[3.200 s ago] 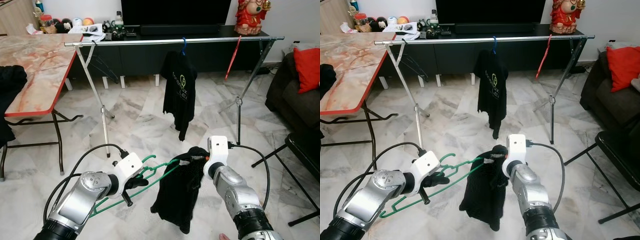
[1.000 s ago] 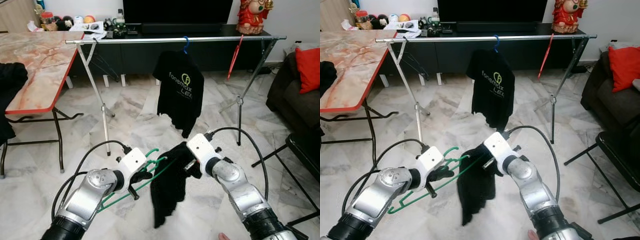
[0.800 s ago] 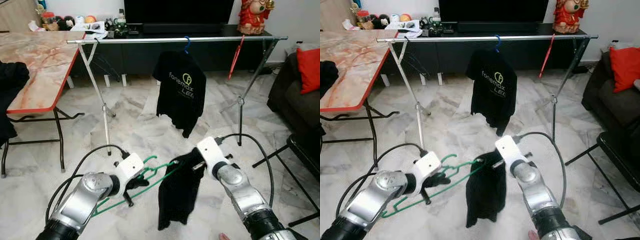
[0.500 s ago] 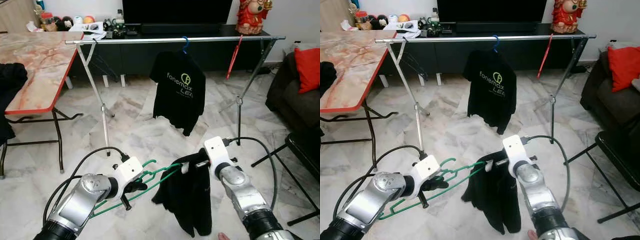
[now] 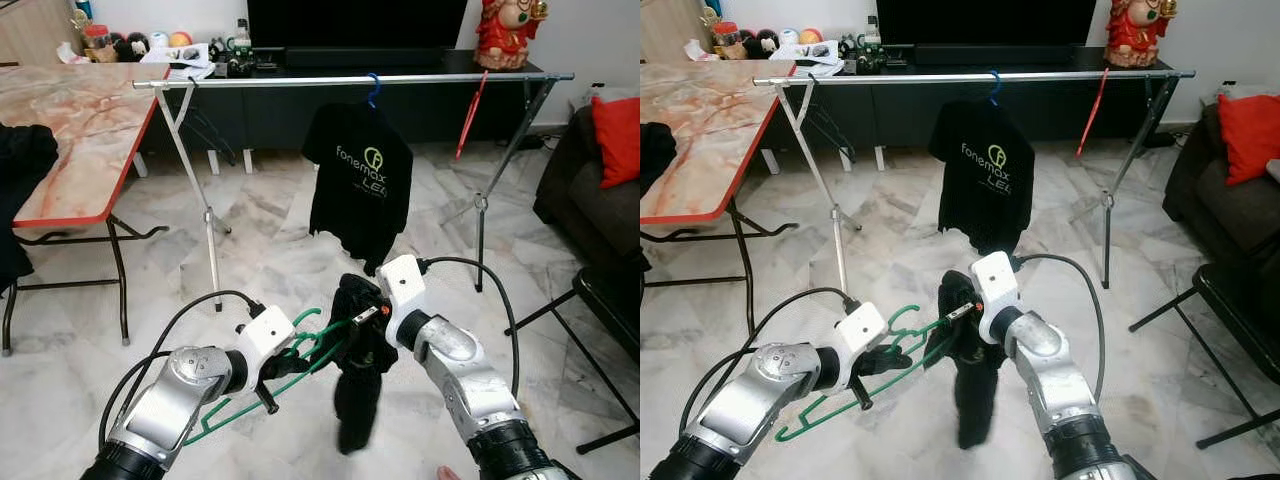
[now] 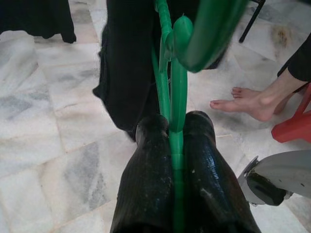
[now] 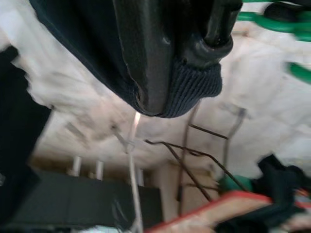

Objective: Hang hanger

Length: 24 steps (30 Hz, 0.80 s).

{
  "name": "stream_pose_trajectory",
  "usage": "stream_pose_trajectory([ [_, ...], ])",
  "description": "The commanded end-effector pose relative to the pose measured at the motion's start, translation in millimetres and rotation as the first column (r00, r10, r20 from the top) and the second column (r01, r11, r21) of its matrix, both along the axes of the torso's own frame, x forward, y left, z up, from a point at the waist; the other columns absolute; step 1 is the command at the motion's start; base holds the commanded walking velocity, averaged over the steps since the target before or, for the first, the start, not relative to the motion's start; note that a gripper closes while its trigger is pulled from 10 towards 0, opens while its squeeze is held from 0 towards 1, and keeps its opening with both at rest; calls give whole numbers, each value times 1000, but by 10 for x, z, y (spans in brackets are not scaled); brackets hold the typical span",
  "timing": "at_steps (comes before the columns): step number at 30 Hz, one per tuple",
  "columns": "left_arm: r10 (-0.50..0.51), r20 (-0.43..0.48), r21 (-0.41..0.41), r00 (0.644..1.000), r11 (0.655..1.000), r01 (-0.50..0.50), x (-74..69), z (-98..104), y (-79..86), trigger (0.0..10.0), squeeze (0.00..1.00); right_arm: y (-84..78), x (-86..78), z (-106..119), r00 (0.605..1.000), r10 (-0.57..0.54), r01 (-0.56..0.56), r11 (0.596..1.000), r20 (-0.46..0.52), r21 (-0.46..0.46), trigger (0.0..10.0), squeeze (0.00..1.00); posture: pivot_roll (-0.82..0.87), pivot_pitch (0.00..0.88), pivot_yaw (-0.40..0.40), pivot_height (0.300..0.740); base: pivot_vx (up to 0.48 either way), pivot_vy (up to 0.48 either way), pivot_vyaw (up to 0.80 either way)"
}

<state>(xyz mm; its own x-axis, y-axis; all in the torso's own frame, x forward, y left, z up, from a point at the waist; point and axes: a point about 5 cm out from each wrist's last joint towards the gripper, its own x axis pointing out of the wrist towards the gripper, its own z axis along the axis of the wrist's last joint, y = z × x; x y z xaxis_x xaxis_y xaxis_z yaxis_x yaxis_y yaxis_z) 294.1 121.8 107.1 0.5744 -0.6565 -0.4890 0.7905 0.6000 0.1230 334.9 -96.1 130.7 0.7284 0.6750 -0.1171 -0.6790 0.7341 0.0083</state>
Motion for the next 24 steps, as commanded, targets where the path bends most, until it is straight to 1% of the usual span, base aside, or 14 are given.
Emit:
stream_pose_trajectory([
  [1,-21,18,-35,1000,999,22,-6,65,-50,10000,0,139,-65,232,989,115,-122,990,90,69,10000,0,68,90,-22,740,0,0,0],
  [2,-23,18,-37,1000,999,23,-6,60,-62,10000,0,209,-171,324,966,220,-234,967,133,101,10000,0,67,90,-22,740,0,0,0],
  [4,-25,16,-40,1000,999,26,-10,56,-75,10000,0,237,-255,367,942,294,-313,943,160,111,10000,0,65,90,-23,740,0,0,0],
  [6,-25,16,-41,1000,999,26,-10,56,-78,10000,0,223,-255,353,942,295,-313,944,160,100,10000,0,65,90,-23,740,0,0,0],
  [8,-26,16,-42,1000,999,27,-11,56,-80,10000,0,149,-185,256,963,237,-245,968,129,48,10000,0,65,91,-24,740,0,0,0],
  [9,-27,15,-42,1000,999,28,-11,55,-80,10000,0,48,-97,126,987,147,-146,989,71,-20,10000,0,66,91,-24,740,0,0,0],
  [10,-27,15,-42,1000,999,27,-12,55,-80,10000,0,2,-65,70,993,109,-106,993,46,-53,10000,0,66,91,-24,740,0,0,0],
  [12,-26,15,-41,1000,999,26,-13,54,-71,10000,0,-125,-3,-40,999,16,-11,988,32,-156,10000,0,67,91,-24,740,0,0,0],
  [13,-26,15,-41,1000,999,26,-13,54,-71,10000,0,-125,-3,-40,999,16,-11,988,32,-156,10000,0,67,91,-24,740,0,0,0],
  [14,-27,12,-38,1000,999,28,-19,51,-61,10000,0,-225,41,-123,998,-68,70,967,15,-245,10000,0,65,91,-24,740,0,0,0],
  [15,-28,11,-37,1000,999,28,-22,50,-58,10000,0,-273,63,-152,994,-110,110,954,13,-279,10000,0,65,91,-24,740,0,0,0],
  [18,-31,6,-34,1000,999,31,-26,45,-53,10000,0,-332,99,-139,985,-169,169,946,27,-276,10000,0,68,92,-22,740,0,0,0],
  [23,-47,-4,-29,999,998,47,-44,39,-54,10000,0,-325,127,-99,983,-176,186,944,60,-272,10000,0,67,91,-21,740,0,0,0],
  [24,-51,-8,-13,999,999,51,-52,28,-35,10000,0,-331,144,-96,980,-183,199,934,79,-295,10000,0,68,90,-21,740,0,0,0],
])
